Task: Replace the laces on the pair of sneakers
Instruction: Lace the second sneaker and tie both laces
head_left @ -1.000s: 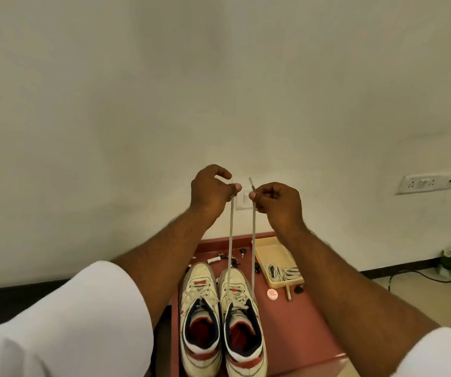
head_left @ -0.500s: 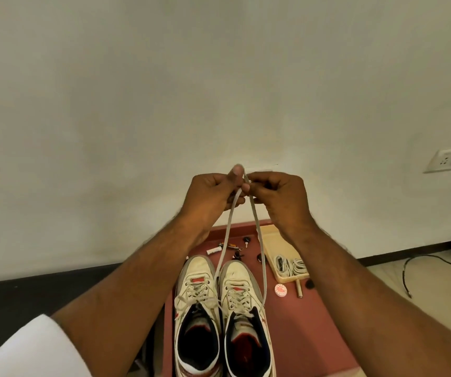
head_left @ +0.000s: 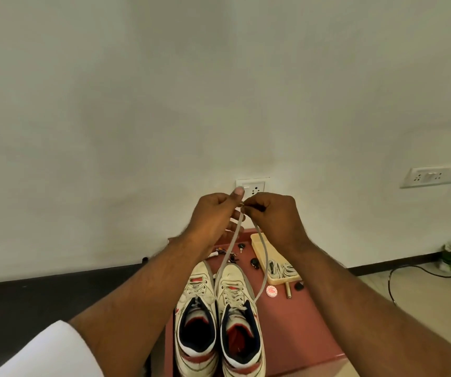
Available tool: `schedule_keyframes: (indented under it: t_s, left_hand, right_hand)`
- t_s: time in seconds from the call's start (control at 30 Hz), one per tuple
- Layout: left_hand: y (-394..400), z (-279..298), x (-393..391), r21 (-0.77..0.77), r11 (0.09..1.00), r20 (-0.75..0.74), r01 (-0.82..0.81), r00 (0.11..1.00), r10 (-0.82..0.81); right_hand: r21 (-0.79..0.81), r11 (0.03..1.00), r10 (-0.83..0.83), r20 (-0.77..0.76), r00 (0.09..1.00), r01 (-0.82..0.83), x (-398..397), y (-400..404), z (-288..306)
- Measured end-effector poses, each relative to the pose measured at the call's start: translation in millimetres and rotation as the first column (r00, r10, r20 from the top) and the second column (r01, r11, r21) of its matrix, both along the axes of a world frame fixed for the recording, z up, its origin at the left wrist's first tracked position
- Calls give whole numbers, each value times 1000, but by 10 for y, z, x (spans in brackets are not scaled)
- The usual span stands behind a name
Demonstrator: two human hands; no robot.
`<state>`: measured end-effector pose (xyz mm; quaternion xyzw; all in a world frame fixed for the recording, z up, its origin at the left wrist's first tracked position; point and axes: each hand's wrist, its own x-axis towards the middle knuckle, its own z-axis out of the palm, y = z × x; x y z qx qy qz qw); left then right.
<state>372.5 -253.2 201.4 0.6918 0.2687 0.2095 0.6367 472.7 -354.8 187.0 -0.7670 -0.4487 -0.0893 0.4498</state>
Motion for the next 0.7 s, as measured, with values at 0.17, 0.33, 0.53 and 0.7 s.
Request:
schedule_keyframes:
  t_s: [0.17,0.33,0.53,0.7]
  left_hand:
    - [-33,-37,-54,-156,984,82,-88,991,101]
    - [-26,-9,-80,-326,945,-72,-38,997,16]
    - [122,-89,-232,156,937,-151,311,945,-289]
    - [125,-421,-302,746,507,-451,431,888,-92]
  right_hand:
    - [16,999,41,72,997,-42,-54,-63,61]
    - [-467,884,262,490,831,-3,15,-103,85]
    - [-741,670,388,305,870,-39,81,-81,111]
    - [-724,656,363,59,930,-211,114,-132,38]
